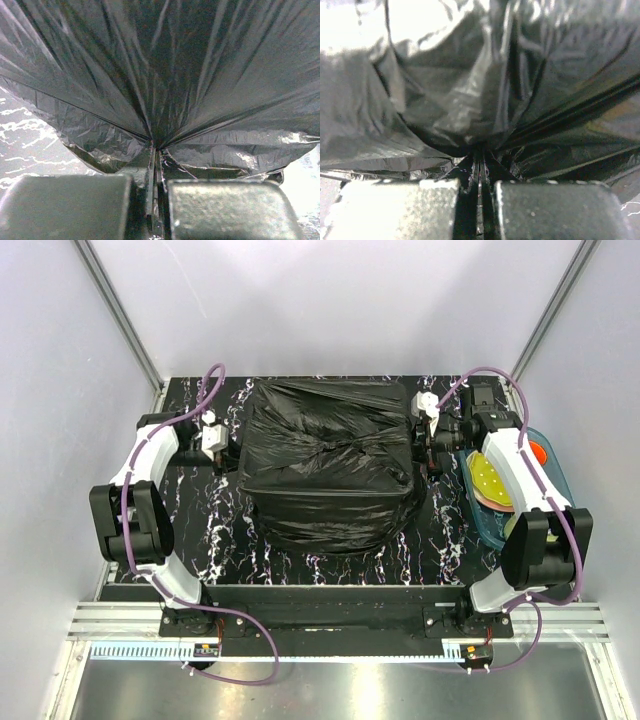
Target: Put the trash bags into the trash bin
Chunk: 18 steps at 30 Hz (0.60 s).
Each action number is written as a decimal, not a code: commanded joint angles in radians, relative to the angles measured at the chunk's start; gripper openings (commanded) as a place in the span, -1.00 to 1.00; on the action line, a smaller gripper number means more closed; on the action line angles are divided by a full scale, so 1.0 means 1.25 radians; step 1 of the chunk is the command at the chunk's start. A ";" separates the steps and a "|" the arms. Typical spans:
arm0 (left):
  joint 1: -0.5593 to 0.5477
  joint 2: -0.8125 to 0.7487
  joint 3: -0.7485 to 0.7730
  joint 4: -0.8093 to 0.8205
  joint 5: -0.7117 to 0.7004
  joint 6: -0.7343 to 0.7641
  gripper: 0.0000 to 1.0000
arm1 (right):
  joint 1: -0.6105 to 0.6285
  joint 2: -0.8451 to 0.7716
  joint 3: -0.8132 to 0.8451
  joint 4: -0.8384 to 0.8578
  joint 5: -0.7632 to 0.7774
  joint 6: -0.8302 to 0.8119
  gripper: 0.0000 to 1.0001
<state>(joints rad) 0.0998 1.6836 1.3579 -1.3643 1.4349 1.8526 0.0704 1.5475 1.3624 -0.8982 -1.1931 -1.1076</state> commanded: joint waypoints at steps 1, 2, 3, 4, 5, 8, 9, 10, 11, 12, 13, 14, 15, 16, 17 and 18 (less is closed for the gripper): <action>0.007 0.023 -0.025 -0.119 -0.046 0.029 -1.00 | 0.006 0.027 -0.048 0.170 0.008 0.114 -1.00; 0.006 0.021 -0.030 -0.094 -0.050 0.001 -1.00 | 0.005 0.030 -0.068 0.196 0.007 0.155 -1.00; 0.006 0.019 -0.043 -0.060 -0.062 -0.080 -1.00 | 0.006 0.033 -0.077 0.220 0.008 0.172 -1.00; 0.006 0.007 -0.054 0.014 -0.069 -0.117 -1.00 | 0.006 0.042 -0.085 0.251 0.007 0.182 -1.00; 0.006 -0.003 -0.071 0.057 -0.078 -0.153 -1.00 | 0.007 0.047 -0.096 0.262 0.005 0.196 -1.00; 0.002 -0.053 -0.147 0.278 -0.116 -0.356 -1.00 | 0.006 0.065 -0.120 0.318 -0.002 0.250 -1.00; 0.002 -0.066 -0.166 0.329 -0.137 -0.435 -1.00 | 0.006 0.069 -0.127 0.335 -0.003 0.263 -1.00; 0.002 -0.072 -0.194 0.386 -0.143 -0.449 -1.00 | 0.007 0.075 -0.131 0.356 -0.003 0.270 -1.00; 0.002 -0.080 -0.200 0.398 -0.150 -0.457 -1.00 | 0.006 0.078 -0.139 0.360 -0.003 0.272 -1.00; 0.002 -0.079 -0.203 0.399 -0.155 -0.459 -1.00 | 0.006 0.081 -0.144 0.360 0.000 0.274 -1.00; 0.002 -0.078 -0.204 0.399 -0.156 -0.463 -1.00 | 0.007 0.086 -0.146 0.363 0.000 0.274 -1.00; 0.004 -0.076 -0.206 0.398 -0.158 -0.464 -1.00 | 0.006 0.089 -0.156 0.361 0.000 0.270 -1.00; 0.004 -0.074 -0.209 0.396 -0.160 -0.455 -1.00 | 0.006 0.090 -0.160 0.361 0.001 0.269 -1.00; 0.005 -0.074 -0.211 0.386 -0.160 -0.445 -1.00 | 0.006 0.089 -0.163 0.361 0.001 0.268 -1.00; 0.006 -0.076 -0.210 0.381 -0.156 -0.439 -1.00 | 0.006 0.085 -0.163 0.363 0.001 0.266 -1.00; 0.015 -0.077 -0.206 0.374 -0.144 -0.437 -1.00 | 0.006 0.083 -0.161 0.363 0.001 0.266 -0.91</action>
<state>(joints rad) 0.1024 1.6306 1.0969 -0.9470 1.2507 1.3258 0.0685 1.6234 1.1931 -0.4538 -1.2747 -0.7883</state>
